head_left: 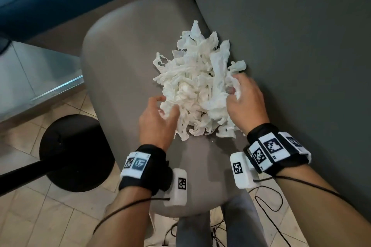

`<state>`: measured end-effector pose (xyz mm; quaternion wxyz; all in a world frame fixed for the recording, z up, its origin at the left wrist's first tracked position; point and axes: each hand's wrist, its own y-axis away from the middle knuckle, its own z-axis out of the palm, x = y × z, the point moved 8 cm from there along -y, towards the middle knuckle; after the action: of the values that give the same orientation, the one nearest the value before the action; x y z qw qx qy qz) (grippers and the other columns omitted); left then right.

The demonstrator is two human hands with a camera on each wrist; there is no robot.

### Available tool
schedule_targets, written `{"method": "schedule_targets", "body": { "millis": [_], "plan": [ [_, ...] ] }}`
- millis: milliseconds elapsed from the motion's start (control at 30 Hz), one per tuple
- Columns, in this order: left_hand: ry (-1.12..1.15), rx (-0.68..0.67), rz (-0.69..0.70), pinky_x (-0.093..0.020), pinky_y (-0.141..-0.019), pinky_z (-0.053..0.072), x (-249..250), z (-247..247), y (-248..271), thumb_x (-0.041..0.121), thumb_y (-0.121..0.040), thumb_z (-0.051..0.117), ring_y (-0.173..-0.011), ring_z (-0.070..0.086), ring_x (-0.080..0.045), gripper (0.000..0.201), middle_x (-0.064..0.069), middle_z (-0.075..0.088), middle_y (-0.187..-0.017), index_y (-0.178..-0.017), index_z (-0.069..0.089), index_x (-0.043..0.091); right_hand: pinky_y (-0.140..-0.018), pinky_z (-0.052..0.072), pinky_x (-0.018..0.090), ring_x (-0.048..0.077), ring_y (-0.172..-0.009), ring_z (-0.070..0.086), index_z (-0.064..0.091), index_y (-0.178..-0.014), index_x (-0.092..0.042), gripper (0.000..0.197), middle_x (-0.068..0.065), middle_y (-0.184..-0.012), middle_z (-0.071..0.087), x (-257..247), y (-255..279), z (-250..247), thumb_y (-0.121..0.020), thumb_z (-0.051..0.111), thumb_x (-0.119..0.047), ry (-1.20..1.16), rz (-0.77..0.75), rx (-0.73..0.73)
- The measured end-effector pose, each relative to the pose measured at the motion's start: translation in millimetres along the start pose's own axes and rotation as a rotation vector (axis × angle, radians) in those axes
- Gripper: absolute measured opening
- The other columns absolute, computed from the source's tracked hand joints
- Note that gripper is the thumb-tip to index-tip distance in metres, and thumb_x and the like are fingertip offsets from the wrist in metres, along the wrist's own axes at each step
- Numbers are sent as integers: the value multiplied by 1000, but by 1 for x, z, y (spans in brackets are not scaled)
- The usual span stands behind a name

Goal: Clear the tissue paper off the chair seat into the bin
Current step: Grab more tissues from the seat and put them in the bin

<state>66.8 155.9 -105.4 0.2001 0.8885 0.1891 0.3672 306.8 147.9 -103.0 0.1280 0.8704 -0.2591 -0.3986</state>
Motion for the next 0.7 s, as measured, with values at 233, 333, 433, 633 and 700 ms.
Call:
{"method": "schedule_targets", "body": {
  "millis": [233, 333, 433, 633, 700],
  "plan": [
    [-110, 18, 17, -28, -76, 42, -7, 23, -16, 34, -88, 59, -88, 57, -18, 22, 1, 65, -96, -103, 65, 20, -90, 48, 41, 31, -119, 53, 60, -118, -30, 36, 8, -126, 59, 3, -14, 37, -85, 60, -46, 154, 66, -158],
    [-15, 96, 45, -30, -65, 41, -3, 7, -6, 33, -82, 55, -76, 54, -18, 14, 3, 59, -82, -78, 57, 20, -64, 42, 35, 36, -81, 54, 46, -66, -15, 28, 7, -78, 55, 3, -15, 34, -85, 53, -35, 177, 57, -118],
    [34, 155, 60, -13, -60, 33, -4, -14, 7, 22, -83, 60, -67, 45, -6, 25, 6, 48, -77, -63, 44, 26, -55, 32, 37, 29, -60, 37, 35, -60, -8, 39, 5, -59, 39, 1, -9, 16, -84, 53, -33, 87, 43, -34],
    [274, 242, -43, -28, -67, 49, -43, -42, 27, 3, -80, 57, -68, 58, -9, 20, 8, 65, -77, -73, 58, 22, -53, 21, 28, 15, -54, 28, 28, -57, -15, 34, 0, -64, 33, -14, 11, -25, -75, 55, -4, 8, -130, 159],
    [292, 238, -43, -28, -62, 47, -48, -47, 32, -4, -79, 51, -63, 54, -11, 29, 10, 61, -73, -75, 55, 24, -56, 27, 20, 17, -60, 35, 29, -59, -20, 36, 1, -71, 39, -16, 17, -35, -74, 51, 3, -2, -160, 210]
  ]
}}
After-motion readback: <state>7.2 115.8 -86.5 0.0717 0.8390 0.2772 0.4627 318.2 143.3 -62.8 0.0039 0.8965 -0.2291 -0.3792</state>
